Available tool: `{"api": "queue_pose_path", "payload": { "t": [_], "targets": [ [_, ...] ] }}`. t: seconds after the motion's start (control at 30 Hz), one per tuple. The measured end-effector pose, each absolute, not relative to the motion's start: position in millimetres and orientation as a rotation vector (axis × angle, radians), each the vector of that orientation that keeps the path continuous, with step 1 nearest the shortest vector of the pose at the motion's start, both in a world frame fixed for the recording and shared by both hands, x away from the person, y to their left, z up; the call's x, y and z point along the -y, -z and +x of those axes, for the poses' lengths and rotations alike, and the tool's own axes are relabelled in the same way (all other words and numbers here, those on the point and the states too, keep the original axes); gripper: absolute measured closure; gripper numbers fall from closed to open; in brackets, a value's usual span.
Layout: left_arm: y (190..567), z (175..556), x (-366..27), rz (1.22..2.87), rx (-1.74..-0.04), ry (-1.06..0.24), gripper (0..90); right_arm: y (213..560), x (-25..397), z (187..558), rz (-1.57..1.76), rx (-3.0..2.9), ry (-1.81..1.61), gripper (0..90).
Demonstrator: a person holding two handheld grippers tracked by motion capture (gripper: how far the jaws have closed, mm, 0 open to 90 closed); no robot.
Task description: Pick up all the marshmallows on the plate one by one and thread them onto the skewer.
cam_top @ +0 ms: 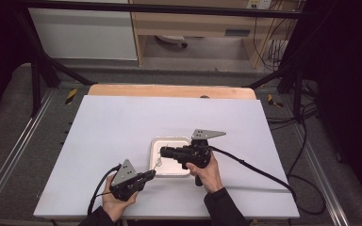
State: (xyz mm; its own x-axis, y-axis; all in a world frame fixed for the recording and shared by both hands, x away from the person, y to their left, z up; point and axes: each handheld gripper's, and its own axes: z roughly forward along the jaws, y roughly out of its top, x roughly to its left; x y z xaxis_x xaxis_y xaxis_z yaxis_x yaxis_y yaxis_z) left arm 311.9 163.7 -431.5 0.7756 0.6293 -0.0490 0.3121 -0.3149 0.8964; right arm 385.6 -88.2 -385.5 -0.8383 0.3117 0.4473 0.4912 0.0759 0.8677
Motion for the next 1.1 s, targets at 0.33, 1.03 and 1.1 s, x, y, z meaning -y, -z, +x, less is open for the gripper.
{"api": "queue_pose_path", "payload": {
  "t": [0.33,1.03,1.1],
  "targets": [
    [432.1,315.6,-163.8,1.908,-0.725,-0.360,89.1,396.2,81.4,386.3,-0.854,2.204,1.817,81.9],
    [435.8,320.7,-176.1,1.889,-0.774,-0.339,88.8,392.7,129.3,396.5,-1.026,2.605,1.711,20.5],
    [436.2,321.6,-176.7,1.888,-0.774,-0.333,88.8,398.8,130.0,397.5,-1.019,2.631,1.662,21.7]
  ]
}}
